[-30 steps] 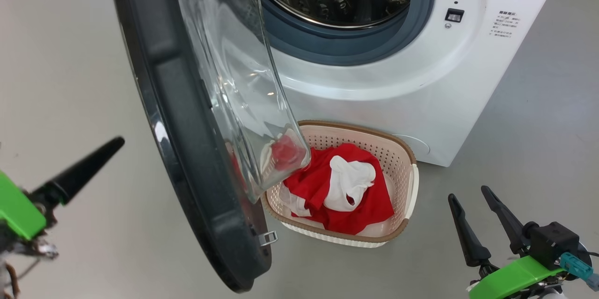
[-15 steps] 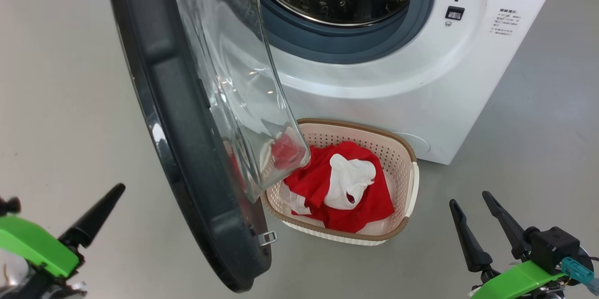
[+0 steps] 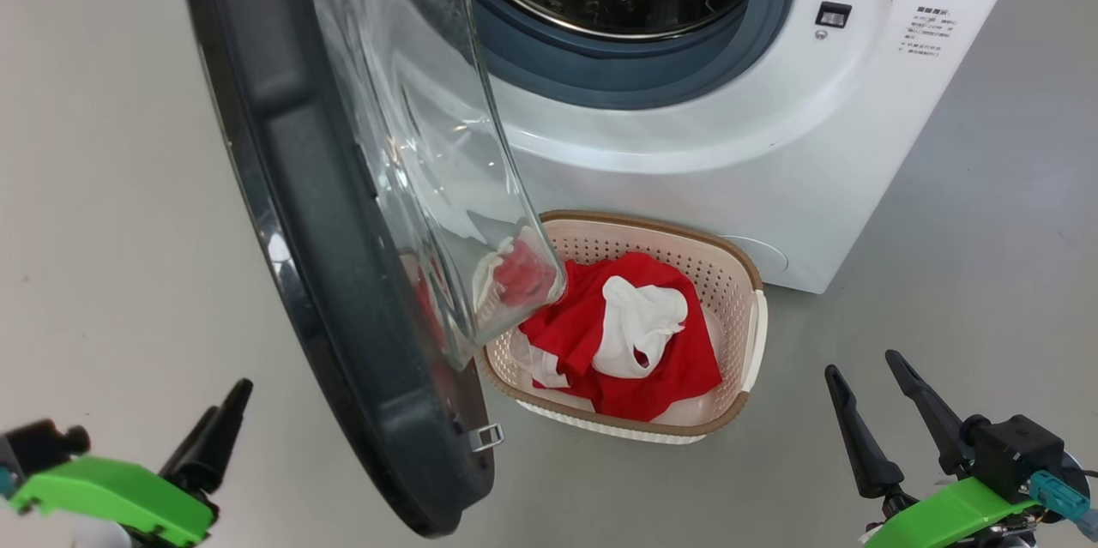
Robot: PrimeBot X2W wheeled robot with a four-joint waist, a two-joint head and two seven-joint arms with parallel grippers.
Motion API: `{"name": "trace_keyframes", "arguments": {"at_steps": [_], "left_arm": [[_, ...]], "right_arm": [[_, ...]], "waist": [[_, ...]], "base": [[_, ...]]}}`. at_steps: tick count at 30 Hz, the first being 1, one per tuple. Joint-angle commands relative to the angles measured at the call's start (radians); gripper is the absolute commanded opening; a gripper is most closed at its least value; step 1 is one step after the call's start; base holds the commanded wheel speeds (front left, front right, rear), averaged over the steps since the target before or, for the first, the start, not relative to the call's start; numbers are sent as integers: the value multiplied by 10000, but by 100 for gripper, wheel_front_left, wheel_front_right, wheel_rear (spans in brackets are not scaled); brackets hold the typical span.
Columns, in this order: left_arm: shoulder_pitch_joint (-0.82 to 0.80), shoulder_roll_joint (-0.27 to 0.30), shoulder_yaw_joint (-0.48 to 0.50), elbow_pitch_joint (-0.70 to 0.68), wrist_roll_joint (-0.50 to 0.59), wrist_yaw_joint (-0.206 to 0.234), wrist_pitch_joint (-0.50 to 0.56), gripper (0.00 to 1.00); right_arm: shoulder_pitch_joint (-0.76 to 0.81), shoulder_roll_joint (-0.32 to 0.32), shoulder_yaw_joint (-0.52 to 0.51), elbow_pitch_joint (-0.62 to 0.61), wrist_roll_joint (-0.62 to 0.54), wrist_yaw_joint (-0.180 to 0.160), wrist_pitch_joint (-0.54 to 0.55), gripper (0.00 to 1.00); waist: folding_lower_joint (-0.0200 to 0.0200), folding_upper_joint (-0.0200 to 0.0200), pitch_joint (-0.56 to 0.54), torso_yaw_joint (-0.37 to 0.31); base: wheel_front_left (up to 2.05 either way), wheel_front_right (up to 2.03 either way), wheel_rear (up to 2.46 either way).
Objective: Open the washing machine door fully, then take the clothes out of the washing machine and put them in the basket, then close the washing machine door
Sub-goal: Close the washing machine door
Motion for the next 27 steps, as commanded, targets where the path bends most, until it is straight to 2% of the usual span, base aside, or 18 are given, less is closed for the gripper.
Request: {"name": "trace_keyframes", "arguments": {"at_steps": [1, 15, 20, 24, 27], "left_arm": [[24, 349, 248, -69, 51, -67, -334, 100], [49, -200, -1280, 1325, 1173, -67, -3555, 100], [-144, -351, -1462, 1876, 1928, -67, -4206, 100], [-295, -491, -1120, 1984, 2647, -57, -4286, 100], [-181, -978, 166, 1418, 4162, -41, -4294, 100]], "right_arm": [[-170, -154, 196, -220, -1, 60, -65, 100], [-200, -210, 192, -237, 13, 60, -65, 100], [-198, -212, 186, -236, 18, 60, -65, 100], [-198, -220, 169, -238, 14, 60, -65, 100], [-202, -237, 157, -238, 6, 60, -65, 100]], "waist": [[0, -1, -3, -8], [0, -1, 56, -34], [0, -1, 61, -9], [0, -1, 67, 14], [0, -1, 62, 10]], "base": [[0, 0, 0], [0, 0, 0], [0, 0, 0], [0, 0, 0], [0, 0, 0]]}}
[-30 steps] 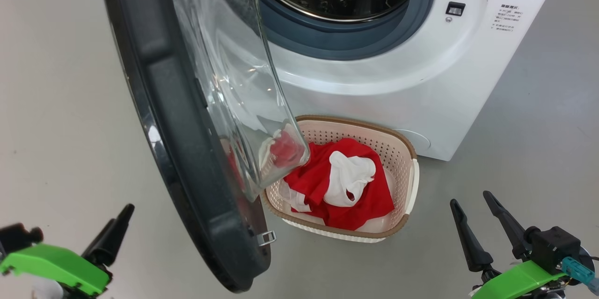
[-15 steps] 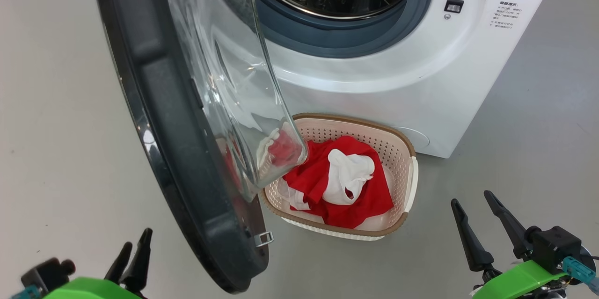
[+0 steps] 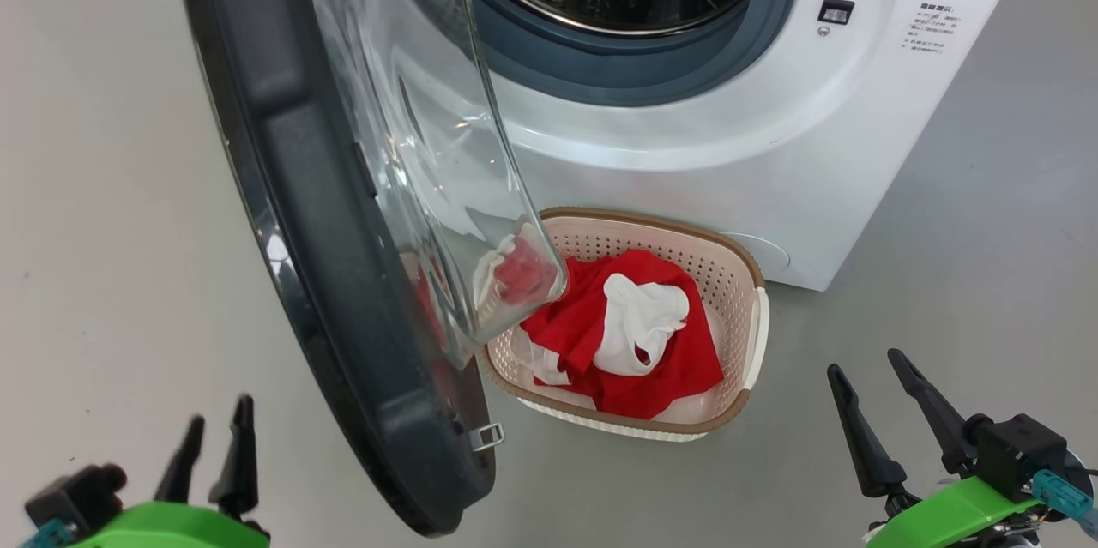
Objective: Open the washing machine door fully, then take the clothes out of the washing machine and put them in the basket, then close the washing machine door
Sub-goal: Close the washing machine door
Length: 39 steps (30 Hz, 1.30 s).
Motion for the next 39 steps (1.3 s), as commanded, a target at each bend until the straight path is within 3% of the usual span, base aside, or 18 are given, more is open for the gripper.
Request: {"name": "trace_keyframes", "arguments": {"at_steps": [1, 9, 16, 22, 39], "left_arm": [[-168, 174, 474, -269, 200, -32, -118, 100], [439, -956, 2192, -1816, 3417, -39, -120, 100], [899, -1482, 2938, -2888, 5102, -48, -121, 100], [1269, -1579, 2974, -3290, 5536, -53, -121, 100], [1683, -1587, 2379, -3325, 5114, 86, -122, 100]], "right_arm": [[-196, -180, 169, -233, 7, 60, -65, 100], [-207, -193, 194, -213, 9, 60, -65, 100], [-201, -191, 206, -193, 10, 60, -65, 100], [-176, -192, 227, -183, 5, 60, -65, 100], [-157, -201, 238, -156, 8, 60, -65, 100]], "waist": [[0, 0, -5, -8], [0, 0, -34, -77], [0, 0, -72, -105], [0, 0, -139, -117], [0, 0, -214, -153]], "base": [[0, 0, 0], [0, 0, 0], [0, 0, 0], [0, 0, 0], [0, 0, 0]]}}
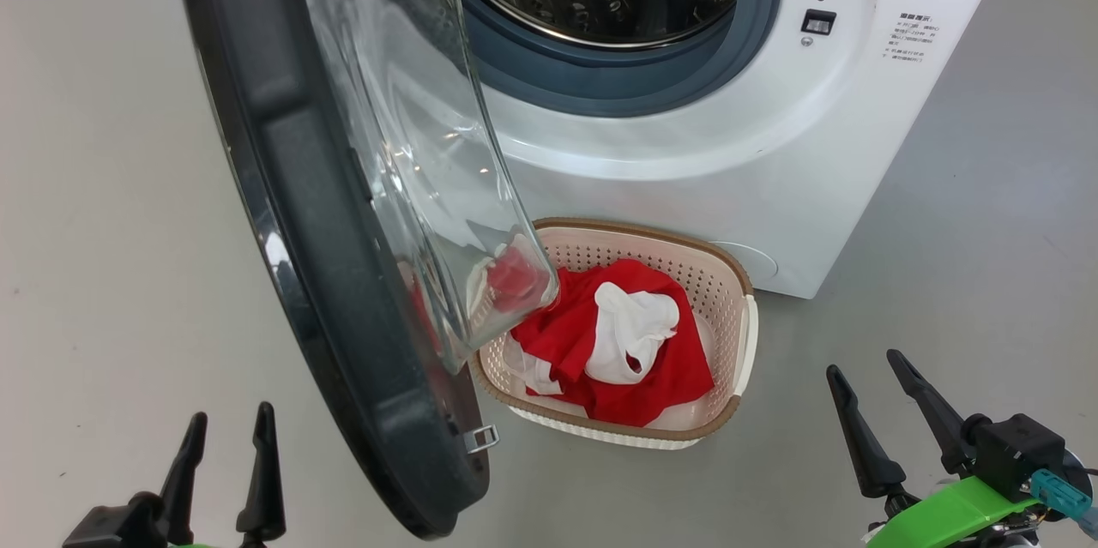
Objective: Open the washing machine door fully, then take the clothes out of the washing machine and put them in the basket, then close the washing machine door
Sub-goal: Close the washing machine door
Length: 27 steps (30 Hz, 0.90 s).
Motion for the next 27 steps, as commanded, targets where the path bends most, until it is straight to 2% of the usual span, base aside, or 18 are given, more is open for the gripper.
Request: {"name": "trace_keyframes", "arguments": {"at_steps": [1, 20, 21, 24, 25, 27], "left_arm": [[-43, 154, 301, -267, -44, 60, -122, 100], [-202, 153, 419, -128, -243, 35, -122, 100], [-224, 153, 459, -120, -301, 24, -122, 97], [-318, 153, 592, -106, -489, -15, -122, 12], [-347, 153, 633, -101, -582, -28, -122, 0], [-420, 153, 699, -94, -689, -52, -122, 0]], "right_arm": [[-130, -165, 181, -213, 6, 60, -65, 100], [-118, -121, 163, -232, -6, 60, -65, 100], [-117, -116, 167, -230, -6, 60, -65, 100], [-115, -106, 164, -227, -4, 60, -65, 100], [-110, -96, 163, -224, -9, 60, -65, 100], [-98, -77, 158, -221, -17, 60, -65, 100]], "waist": [[0, 0, 5, -1], [0, 0, -16, 59], [0, 0, -22, 62], [0, 0, -38, 86], [0, 0, -49, 96], [0, 0, -60, 121]], "base": [[0, 0, 0], [0, 0, 0], [0, 0, 0], [0, 0, 0], [0, 0, 0], [0, 0, 0]]}}
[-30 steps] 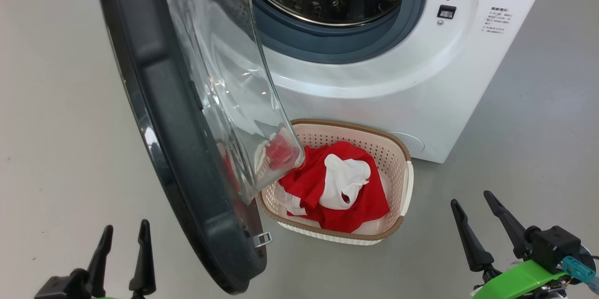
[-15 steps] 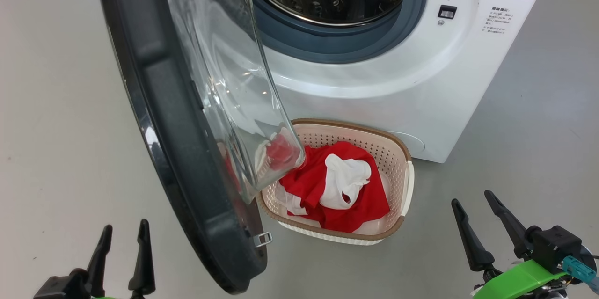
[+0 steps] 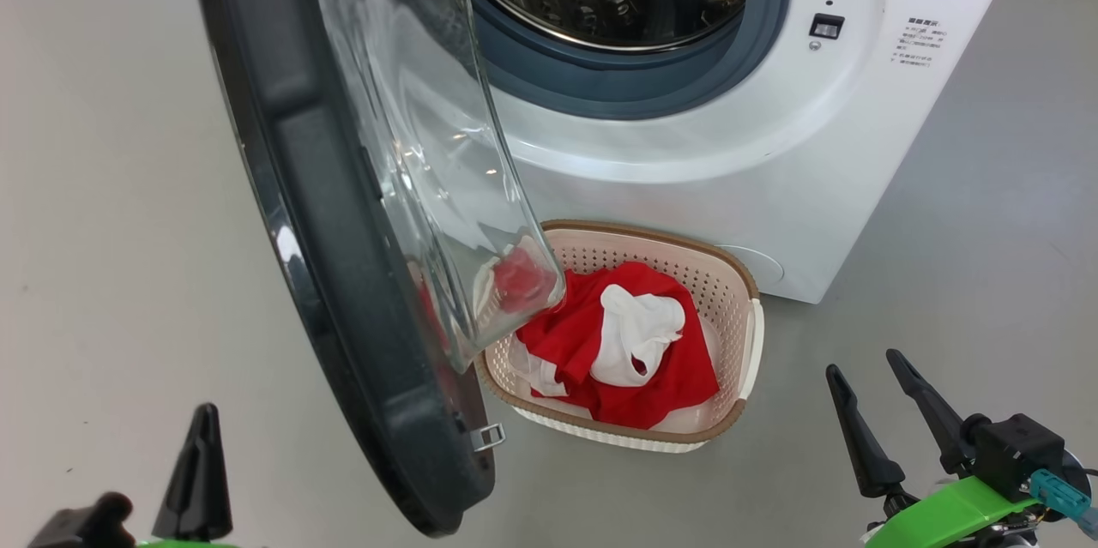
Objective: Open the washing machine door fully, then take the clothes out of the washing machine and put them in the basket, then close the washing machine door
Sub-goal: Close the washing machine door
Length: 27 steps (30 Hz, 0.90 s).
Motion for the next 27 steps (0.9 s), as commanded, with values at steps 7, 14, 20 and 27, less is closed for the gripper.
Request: {"name": "trace_keyframes", "arguments": {"at_steps": [7, 14, 20, 27], "left_arm": [[-735, 292, 283, -324, -963, -65, -122, 0], [-1186, 1333, -169, -354, -3578, -67, -122, 0], [-1459, 2356, -385, -552, -5736, -68, 192, 0], [-1797, 3788, -553, -1187, -9175, -68, 1637, 0]], "right_arm": [[-85, -75, 179, -214, -21, 60, -65, 100], [-89, -93, 229, -200, 2, 60, -65, 100], [-98, -105, 233, -188, 5, 60, -65, 100], [-113, -141, 239, -194, -13, 60, -65, 100]], "waist": [[0, 0, -18, 105], [0, 0, -27, 139], [0, 0, 9, 142], [0, 0, 64, 151]], "base": [[0, 0, 0], [0, 0, 0], [0, 0, 0], [0, 0, 0]]}}
